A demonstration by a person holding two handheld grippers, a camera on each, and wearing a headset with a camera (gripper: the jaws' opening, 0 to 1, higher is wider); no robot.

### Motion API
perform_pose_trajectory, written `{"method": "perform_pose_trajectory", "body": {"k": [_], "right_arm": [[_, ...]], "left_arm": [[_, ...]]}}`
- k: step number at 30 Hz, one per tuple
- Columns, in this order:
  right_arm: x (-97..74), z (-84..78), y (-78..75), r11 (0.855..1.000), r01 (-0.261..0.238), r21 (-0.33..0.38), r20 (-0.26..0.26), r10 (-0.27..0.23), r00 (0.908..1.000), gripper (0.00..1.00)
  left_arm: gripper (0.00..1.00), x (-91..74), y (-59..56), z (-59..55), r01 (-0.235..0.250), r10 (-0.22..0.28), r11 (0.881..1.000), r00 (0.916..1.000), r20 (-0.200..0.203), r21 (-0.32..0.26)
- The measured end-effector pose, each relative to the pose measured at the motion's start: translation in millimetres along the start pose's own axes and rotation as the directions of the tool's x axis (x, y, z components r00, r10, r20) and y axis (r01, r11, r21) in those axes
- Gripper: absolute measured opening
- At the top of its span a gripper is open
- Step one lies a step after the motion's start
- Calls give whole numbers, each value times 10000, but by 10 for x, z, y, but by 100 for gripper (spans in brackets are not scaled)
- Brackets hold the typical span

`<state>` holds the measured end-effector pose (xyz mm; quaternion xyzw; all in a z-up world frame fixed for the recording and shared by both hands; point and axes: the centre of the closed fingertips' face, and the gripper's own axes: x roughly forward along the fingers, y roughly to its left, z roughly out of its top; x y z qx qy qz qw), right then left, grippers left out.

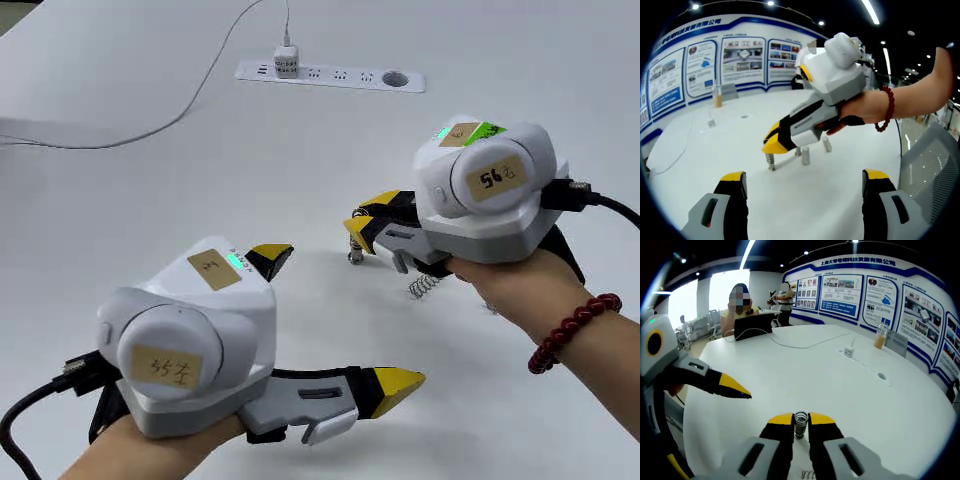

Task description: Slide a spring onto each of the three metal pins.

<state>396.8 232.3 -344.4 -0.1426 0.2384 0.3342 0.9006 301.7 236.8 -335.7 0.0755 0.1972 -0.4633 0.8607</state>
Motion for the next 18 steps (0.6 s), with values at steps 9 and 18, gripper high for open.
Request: {"method": "perform_pose_trajectory", "body": {"k": [9, 18], "right_arm": [[39, -114, 8, 9994, -65, 340, -229, 73, 9997, 12], [65, -164, 27, 9994, -49, 339, -345, 60, 9994, 12]], "left_arm": [[96, 0, 5, 3, -7, 7, 10000, 10000, 23, -44], [95, -1, 15, 4, -29, 29, 10000, 10000, 32, -73]]}}
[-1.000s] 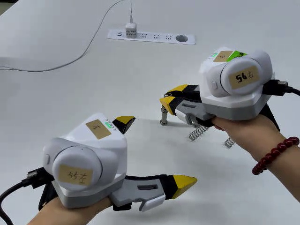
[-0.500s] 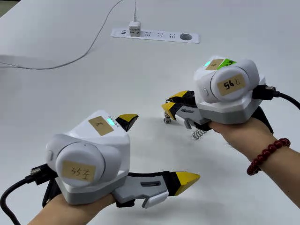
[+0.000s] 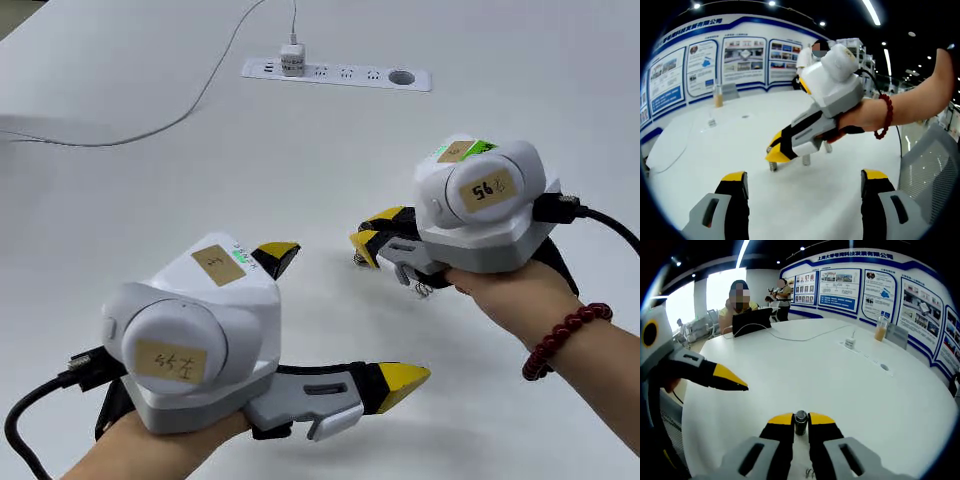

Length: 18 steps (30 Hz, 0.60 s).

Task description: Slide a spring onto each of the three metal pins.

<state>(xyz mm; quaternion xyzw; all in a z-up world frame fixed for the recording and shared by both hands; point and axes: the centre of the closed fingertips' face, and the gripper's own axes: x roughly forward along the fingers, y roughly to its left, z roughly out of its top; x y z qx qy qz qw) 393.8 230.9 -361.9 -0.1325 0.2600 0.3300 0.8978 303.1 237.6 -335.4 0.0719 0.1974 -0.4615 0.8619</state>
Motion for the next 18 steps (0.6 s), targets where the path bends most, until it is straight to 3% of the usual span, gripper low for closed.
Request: {"method": "perform_pose_trajectory", "body": {"k": [7, 10, 18], "right_arm": [[-8, 4, 0, 10000, 26, -12, 3, -26, 10000, 13], [-28, 22, 4, 9997, 21, 235, 56, -22, 10000, 21], [-160, 141, -25, 9992, 108, 392, 400, -124, 9991, 27]], "left_arm": [[94, -4, 8, 8, -54, 54, 10000, 10000, 23, 43], [94, -6, 12, 8, -87, 87, 9999, 10000, 18, 88], [92, -10, 15, 31, -135, 134, 9997, 9999, 32, 194]]}}
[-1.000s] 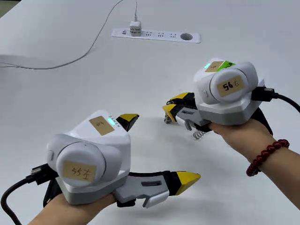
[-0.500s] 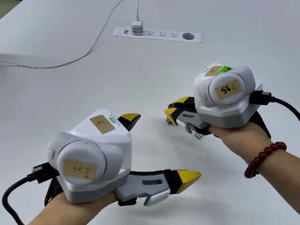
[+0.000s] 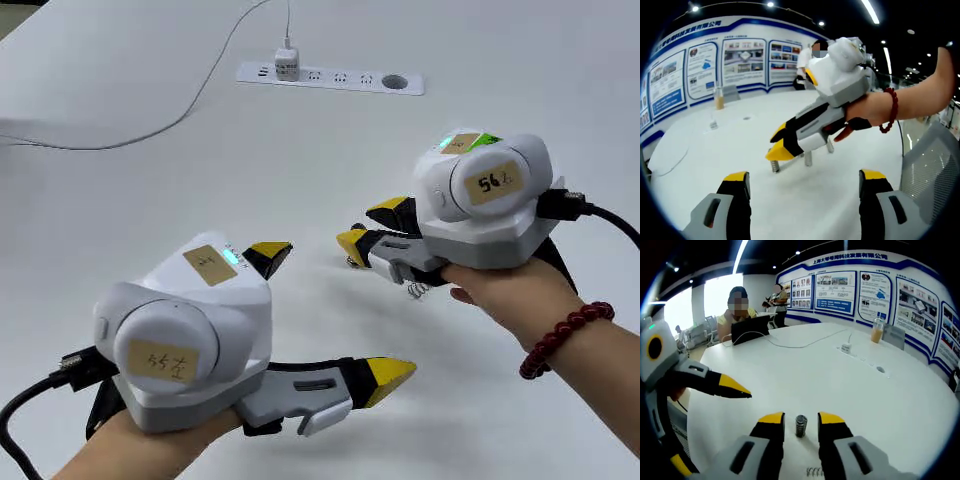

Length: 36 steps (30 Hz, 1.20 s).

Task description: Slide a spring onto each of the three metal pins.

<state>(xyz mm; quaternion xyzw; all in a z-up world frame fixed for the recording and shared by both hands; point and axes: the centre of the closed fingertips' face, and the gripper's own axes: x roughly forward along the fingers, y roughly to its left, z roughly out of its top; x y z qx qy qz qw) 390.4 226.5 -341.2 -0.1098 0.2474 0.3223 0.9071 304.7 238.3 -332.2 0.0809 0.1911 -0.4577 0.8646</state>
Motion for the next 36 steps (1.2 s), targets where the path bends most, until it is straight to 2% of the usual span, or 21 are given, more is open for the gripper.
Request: {"method": "perform_pose_trajectory", "body": {"k": [10, 18, 26, 36], "right_arm": [[-222, 78, -87, 9974, 229, 689, 216, -245, 9995, 35], [-442, 65, -185, 9935, 555, 995, 306, -588, 9978, 39], [-644, 6, -269, 9900, 835, 1136, 305, -875, 9957, 41], [-859, -129, -384, 9853, 1132, 1279, 289, -1178, 9926, 41]], "left_arm": [[83, 1, 8, 54, -111, 110, 9999, 9999, 48, 130], [70, 10, 62, 36, -377, 382, 9989, 9991, -180, 278], [60, 77, 52, 46, -413, 428, 9978, 9986, -295, 520], [49, 183, 36, -5, -380, 440, 9952, 9969, -651, 901]]}}
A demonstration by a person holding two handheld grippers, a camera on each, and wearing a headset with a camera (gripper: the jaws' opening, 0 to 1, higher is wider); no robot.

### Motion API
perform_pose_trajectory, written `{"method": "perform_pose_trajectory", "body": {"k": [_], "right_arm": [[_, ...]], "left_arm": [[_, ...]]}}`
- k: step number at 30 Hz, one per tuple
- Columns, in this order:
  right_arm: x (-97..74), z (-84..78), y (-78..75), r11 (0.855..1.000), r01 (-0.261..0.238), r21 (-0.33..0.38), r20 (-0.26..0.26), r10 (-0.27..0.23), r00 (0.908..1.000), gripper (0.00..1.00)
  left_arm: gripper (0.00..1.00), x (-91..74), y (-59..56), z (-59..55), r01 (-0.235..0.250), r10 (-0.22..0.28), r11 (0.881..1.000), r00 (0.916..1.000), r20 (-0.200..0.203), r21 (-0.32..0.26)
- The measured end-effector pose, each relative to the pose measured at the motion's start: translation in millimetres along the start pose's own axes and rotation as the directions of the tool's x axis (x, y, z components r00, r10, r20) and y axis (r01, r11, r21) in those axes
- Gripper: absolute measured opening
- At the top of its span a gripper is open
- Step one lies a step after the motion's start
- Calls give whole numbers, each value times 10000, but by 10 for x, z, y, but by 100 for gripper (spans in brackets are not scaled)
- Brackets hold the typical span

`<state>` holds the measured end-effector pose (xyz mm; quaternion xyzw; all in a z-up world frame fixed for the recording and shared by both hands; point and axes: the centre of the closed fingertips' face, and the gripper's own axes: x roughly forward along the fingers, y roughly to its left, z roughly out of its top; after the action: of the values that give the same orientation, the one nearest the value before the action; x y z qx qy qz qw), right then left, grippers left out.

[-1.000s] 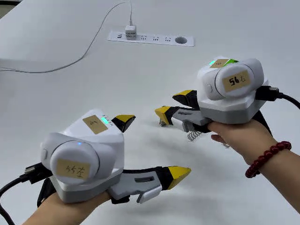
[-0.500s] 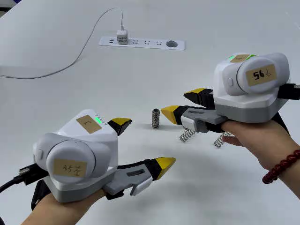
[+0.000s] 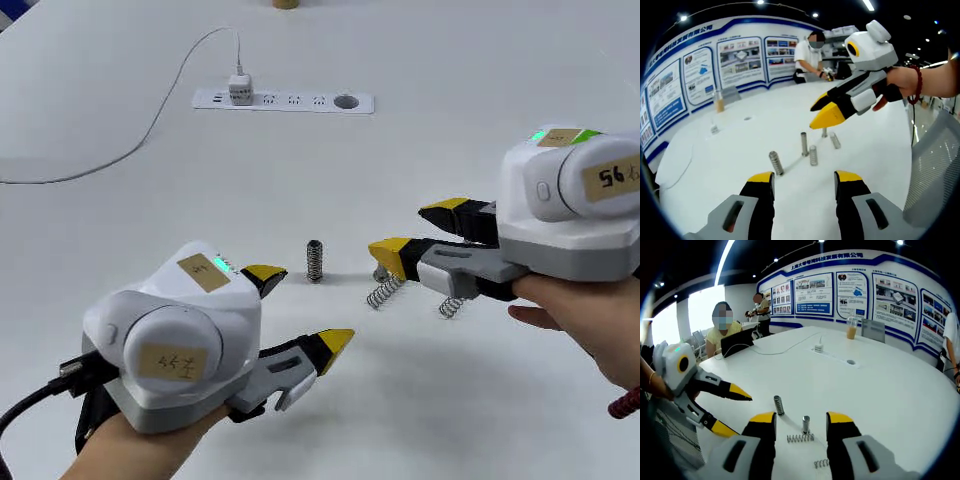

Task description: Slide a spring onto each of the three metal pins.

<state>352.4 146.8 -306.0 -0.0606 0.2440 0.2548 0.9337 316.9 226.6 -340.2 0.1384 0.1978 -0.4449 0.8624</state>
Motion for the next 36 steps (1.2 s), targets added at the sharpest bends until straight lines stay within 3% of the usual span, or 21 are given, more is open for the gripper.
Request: {"method": "perform_pose_trajectory", "body": {"k": [14, 25, 36], "right_arm": [[-228, -213, -172, 9992, 253, 294, -25, -253, 9997, 42], [-327, -399, -238, 9994, 158, 308, -225, -151, 9996, 45], [-405, -557, -255, 9984, -66, 562, -99, 72, 9999, 51]], "left_arm": [[39, 221, -74, -1, 229, -229, 9997, 9997, -123, -27], [33, 425, -134, 3, 449, -448, 9990, 9984, -353, 21], [29, 637, -153, -18, 552, -545, 9984, 9968, -591, 116]]}}
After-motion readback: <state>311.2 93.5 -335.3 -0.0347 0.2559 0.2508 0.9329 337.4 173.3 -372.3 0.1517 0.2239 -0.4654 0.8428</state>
